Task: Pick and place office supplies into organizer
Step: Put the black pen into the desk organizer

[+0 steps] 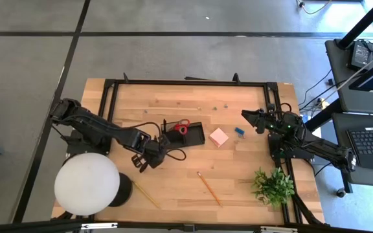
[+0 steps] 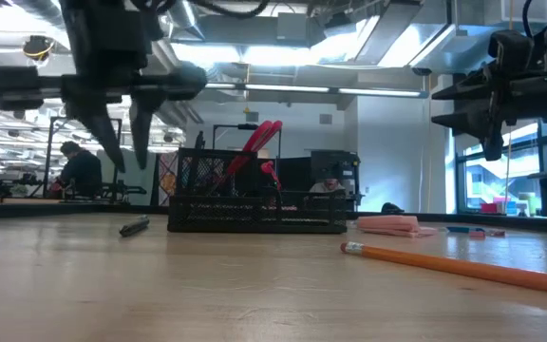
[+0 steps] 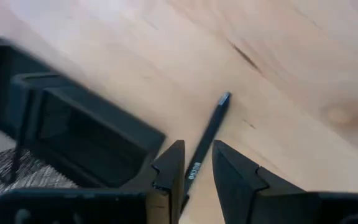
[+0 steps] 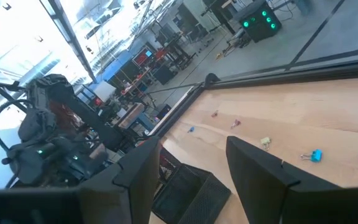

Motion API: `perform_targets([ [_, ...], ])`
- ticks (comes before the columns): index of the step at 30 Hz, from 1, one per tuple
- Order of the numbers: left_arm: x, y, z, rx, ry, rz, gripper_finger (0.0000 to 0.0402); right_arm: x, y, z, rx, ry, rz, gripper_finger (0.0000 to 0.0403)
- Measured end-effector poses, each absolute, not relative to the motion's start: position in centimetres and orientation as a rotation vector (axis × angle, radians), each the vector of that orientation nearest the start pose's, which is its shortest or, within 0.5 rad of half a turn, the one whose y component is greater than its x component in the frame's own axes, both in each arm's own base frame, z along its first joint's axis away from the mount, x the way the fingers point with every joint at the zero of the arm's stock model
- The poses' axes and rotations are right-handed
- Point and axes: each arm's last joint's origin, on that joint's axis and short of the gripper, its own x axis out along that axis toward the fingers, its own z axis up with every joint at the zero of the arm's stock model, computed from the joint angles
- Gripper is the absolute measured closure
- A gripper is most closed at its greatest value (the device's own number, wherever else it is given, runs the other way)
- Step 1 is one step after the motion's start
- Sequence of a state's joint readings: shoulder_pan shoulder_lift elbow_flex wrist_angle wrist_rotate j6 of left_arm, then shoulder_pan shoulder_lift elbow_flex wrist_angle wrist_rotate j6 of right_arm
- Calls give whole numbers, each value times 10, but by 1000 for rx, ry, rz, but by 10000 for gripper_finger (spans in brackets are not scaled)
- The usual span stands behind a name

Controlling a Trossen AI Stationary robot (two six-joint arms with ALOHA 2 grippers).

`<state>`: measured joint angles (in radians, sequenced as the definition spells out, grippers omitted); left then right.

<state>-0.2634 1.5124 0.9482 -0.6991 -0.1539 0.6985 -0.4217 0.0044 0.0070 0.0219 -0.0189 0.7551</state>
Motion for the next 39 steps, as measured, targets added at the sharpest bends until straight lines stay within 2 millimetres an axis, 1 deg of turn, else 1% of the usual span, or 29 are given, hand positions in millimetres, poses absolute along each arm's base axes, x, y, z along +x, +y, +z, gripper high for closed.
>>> perform_targets([
  [3, 262, -63, 188, 883, 1184, -543, 337, 89, -39, 168, 739, -175, -375, 212],
  [7, 261, -59, 176, 896, 1146, -519, 340, 89, -39, 168, 740, -176, -376, 212],
  [10, 261, -58, 170, 940, 1111, -508, 333, 89, -39, 168, 741, -176, -376, 212],
  [13, 259, -57, 166, 974, 1113, -534, 320, 89, -39, 168, 745, -177, -375, 212],
  [20, 260, -58, 166, 1010, 1093, -553, 283, 89, -39, 168, 746, -177, -375, 212],
  [24, 260, -58, 166, 1022, 1088, -560, 270, 89, -39, 168, 744, -176, -375, 212],
  [28, 259, -58, 166, 1018, 1095, -566, 265, 89, -39, 168, 743, -176, -375, 212],
  [34, 259, -60, 165, 1020, 1073, -637, 269, 89, -39, 168, 743, -176, -375, 212],
  [39, 260, -58, 165, 1020, 1071, -630, 269, 89, -39, 168, 743, -176, -374, 212],
])
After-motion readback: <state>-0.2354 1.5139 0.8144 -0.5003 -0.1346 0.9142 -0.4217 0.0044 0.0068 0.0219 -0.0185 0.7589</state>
